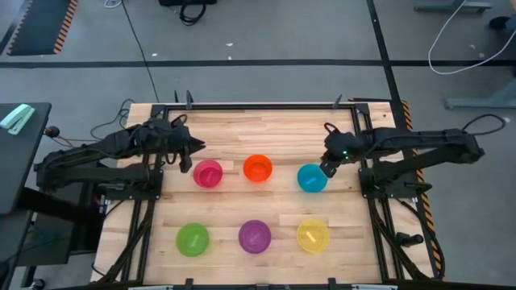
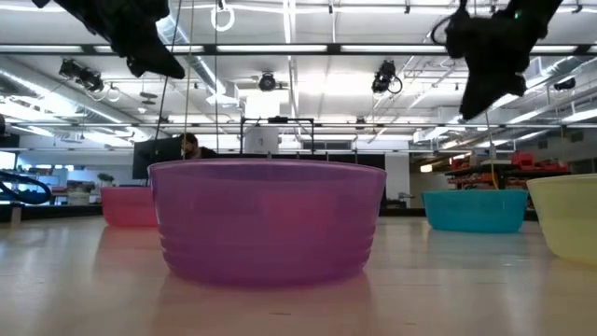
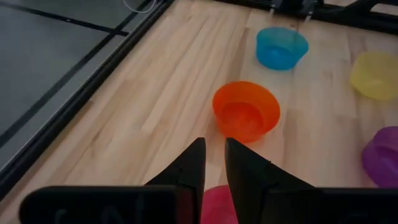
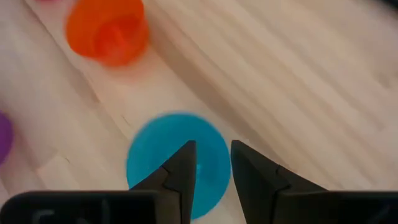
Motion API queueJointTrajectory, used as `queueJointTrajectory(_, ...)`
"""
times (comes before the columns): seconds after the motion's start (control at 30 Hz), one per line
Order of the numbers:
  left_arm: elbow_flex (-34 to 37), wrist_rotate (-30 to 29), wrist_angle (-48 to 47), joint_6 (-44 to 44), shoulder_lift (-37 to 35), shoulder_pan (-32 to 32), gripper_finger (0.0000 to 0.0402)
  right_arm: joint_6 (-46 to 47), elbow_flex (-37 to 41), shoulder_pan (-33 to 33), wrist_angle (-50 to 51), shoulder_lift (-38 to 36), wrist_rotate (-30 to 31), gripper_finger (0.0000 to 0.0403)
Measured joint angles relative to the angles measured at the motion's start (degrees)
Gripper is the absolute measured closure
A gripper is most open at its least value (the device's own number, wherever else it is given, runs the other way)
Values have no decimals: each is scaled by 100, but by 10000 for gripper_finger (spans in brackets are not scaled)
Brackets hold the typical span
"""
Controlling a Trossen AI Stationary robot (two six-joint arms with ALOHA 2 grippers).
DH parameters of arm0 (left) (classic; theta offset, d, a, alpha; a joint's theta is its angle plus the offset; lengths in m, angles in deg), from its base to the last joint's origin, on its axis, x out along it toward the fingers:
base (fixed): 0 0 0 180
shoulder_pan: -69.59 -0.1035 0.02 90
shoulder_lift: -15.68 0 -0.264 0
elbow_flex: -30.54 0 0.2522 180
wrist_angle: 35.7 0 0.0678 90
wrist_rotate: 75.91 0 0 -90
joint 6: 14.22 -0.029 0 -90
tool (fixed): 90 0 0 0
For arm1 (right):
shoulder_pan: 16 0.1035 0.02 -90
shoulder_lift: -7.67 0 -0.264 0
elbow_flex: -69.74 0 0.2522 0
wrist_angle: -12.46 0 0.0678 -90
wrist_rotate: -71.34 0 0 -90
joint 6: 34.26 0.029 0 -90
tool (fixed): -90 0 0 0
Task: Nest bowls inside each other
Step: Stack the blue bowl on top of the orange bowl
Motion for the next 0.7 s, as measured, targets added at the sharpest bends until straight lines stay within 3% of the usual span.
queueJointTrajectory(0.33, 33, 28, -32, 33, 298, 0, 342, 7, 725, -356, -451, 738, -605, 295)
queueJointTrajectory(0.7, 33, 20, 4, -4, 430, 0, 339, -43, 1076, -367, -982, 1186, -781, 295)
